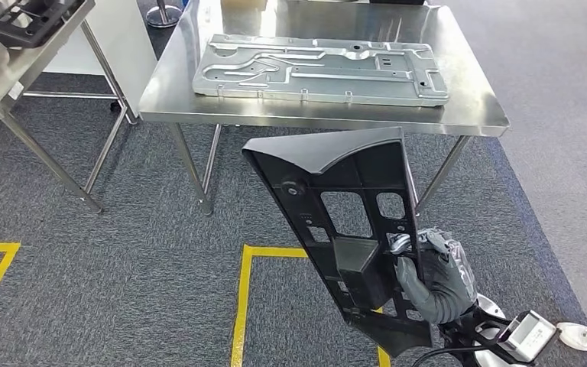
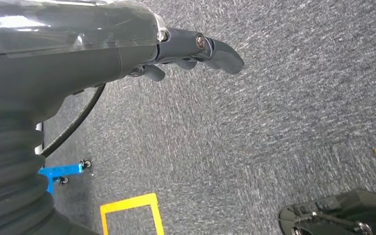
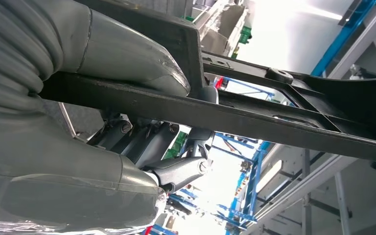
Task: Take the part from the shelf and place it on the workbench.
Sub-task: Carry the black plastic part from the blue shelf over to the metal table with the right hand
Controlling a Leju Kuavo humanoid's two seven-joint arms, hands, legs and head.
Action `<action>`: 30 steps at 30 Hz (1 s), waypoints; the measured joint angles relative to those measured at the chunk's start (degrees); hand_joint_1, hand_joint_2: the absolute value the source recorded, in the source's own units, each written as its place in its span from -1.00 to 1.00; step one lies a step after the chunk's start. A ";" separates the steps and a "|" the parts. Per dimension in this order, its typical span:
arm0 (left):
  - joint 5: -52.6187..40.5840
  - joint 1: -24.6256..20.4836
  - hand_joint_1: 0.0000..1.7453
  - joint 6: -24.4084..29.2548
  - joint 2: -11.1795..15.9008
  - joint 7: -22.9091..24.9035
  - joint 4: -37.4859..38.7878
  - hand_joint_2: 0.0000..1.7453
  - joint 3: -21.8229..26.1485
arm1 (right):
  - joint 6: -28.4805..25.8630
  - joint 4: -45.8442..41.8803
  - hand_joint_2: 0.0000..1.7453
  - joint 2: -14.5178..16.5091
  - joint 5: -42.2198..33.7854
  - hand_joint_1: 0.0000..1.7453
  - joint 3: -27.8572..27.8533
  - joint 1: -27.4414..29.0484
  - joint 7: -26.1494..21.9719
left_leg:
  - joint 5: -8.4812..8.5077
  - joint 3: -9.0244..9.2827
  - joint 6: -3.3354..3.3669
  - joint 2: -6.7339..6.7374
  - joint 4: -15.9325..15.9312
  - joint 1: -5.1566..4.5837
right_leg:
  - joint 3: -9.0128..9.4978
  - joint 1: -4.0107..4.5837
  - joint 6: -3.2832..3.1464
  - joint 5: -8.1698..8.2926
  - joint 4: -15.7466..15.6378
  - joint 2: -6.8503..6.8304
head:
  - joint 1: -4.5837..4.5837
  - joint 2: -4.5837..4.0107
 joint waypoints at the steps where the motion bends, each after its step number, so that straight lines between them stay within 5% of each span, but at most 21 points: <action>1: -0.01 0.00 -1.00 -0.01 -0.02 -0.01 0.00 1.00 0.00 | -0.03 -0.01 1.00 0.01 0.02 1.00 0.00 -0.04 -0.02 | -0.10 0.00 -0.29 0.01 0.11 -0.11 | 1.31 0.13 -0.26 0.80 -2.73 -0.27 | -0.01 0.00; 6: -0.02 -0.04 -1.00 0.01 -0.02 -0.02 0.00 1.00 0.00 | -0.30 -0.15 1.00 0.02 0.26 1.00 0.03 -0.09 -0.06 | -1.24 -0.43 -2.01 -0.10 1.37 -0.02 | 1.94 0.32 -1.92 1.12 -4.70 0.15 | -0.02 0.00; 9: -0.01 0.03 -1.00 -0.04 -0.01 0.01 0.00 1.00 0.00 | -0.41 -0.32 1.00 -0.01 0.37 1.00 0.11 -0.18 -0.05 | -6.46 -4.73 -2.56 -1.08 10.91 0.14 | 2.05 0.20 -2.70 1.21 -4.92 0.33 | -0.02 0.00; 11: -0.01 0.18 -1.00 -0.07 0.01 0.02 0.00 1.00 0.00 | -0.44 -0.32 1.00 -0.04 0.39 1.00 0.20 -0.13 -0.04 | -8.18 -7.59 -2.72 -1.21 16.77 0.17 | 2.07 0.28 -2.77 1.17 -4.88 0.63 | -0.02 0.00; 13: -0.01 0.26 -1.00 -0.07 0.03 0.03 0.00 1.00 0.00 | -0.45 -0.32 1.00 -0.05 0.39 1.00 0.31 -0.12 -0.04 | -5.49 -6.65 -2.60 -1.21 14.28 0.19 | 2.23 0.31 -2.68 1.10 -4.81 1.02 | -0.02 0.00; 16: -0.01 0.21 -1.00 -0.08 0.05 0.03 0.00 1.00 0.00 | -0.45 -0.32 1.00 -0.05 0.39 1.00 0.40 -0.13 -0.03 | -0.37 -1.66 -1.95 -1.57 3.14 0.08 | 2.33 0.53 -2.10 0.81 -4.47 1.53 | -0.02 0.00; 21: 0.02 0.12 -1.00 -0.12 0.03 0.03 0.00 1.00 0.00 | -0.45 -0.36 1.00 0.19 0.39 1.00 0.46 -0.13 -0.02 | 0.24 -0.74 -0.13 -1.62 0.46 -0.02 | 1.83 0.46 -0.52 0.10 -3.53 1.53 | -0.01 0.00; 26: 1.04 0.07 -1.00 -1.51 0.03 0.05 0.00 1.00 0.18 | -0.35 -0.21 1.00 0.34 0.39 1.00 0.47 -0.22 -0.02 | 0.33 -0.85 0.77 -1.37 0.21 -0.09 | -5.14 0.29 0.16 -6.79 11.23 1.03 | -0.01 0.00; 28: 1.55 0.08 -1.00 -2.21 0.03 -0.11 0.00 1.00 0.46 | -0.31 -0.05 1.00 0.34 0.42 1.00 0.47 -0.24 -0.02 | -0.06 -0.67 0.75 -1.35 0.26 -0.16 | -4.68 0.32 0.05 -4.64 10.07 0.95 | -0.01 0.00; 30: 1.66 0.09 -1.00 -2.31 0.02 -0.21 0.00 1.00 0.69 | -0.29 0.02 1.00 0.34 0.44 1.00 0.47 -0.27 -0.02 | -0.48 -0.19 0.55 -1.33 0.31 -0.21 | -0.80 0.48 -0.51 -0.85 2.38 0.50 | -0.01 0.00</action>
